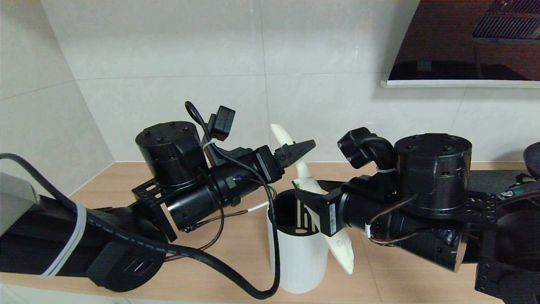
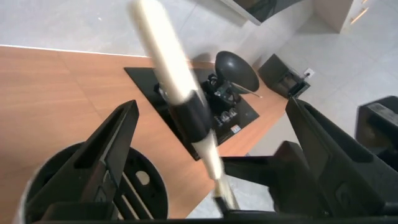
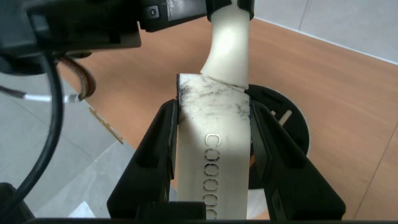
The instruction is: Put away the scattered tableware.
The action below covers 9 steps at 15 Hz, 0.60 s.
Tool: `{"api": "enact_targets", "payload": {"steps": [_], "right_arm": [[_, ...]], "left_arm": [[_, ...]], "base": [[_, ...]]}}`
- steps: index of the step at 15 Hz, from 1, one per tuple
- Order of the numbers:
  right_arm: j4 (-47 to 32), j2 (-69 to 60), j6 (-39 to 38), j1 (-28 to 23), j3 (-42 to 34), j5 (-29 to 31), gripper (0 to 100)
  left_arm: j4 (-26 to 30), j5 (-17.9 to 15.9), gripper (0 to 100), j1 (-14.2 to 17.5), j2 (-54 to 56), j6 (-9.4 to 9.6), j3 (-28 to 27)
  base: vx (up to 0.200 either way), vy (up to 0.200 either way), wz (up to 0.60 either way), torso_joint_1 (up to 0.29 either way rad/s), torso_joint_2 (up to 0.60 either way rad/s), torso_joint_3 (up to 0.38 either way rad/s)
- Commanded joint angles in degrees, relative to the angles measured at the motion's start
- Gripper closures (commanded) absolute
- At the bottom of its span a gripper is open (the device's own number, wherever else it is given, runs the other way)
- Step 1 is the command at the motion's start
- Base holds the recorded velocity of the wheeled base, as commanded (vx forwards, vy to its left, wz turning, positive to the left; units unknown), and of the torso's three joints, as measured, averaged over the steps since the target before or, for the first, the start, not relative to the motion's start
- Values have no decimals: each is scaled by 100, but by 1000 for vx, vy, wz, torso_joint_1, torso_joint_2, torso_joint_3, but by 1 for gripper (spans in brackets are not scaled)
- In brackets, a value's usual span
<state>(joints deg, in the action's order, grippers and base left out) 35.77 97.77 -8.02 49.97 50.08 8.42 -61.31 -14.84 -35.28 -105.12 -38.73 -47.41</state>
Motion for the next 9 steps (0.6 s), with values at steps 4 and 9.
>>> {"api": "enact_targets", "payload": {"steps": [4, 9], "right_arm": [[9, 23, -6, 4, -16, -7, 100], [27, 14, -6, 83, -51, -7, 100]], "left_arm": [[-4, 7, 0, -23, -35, -3, -5], [-4, -37, 100, -58, -61, -3, -5]], "base": [[0, 0, 0, 0, 0, 0], [0, 0, 0, 0, 0, 0]]}}
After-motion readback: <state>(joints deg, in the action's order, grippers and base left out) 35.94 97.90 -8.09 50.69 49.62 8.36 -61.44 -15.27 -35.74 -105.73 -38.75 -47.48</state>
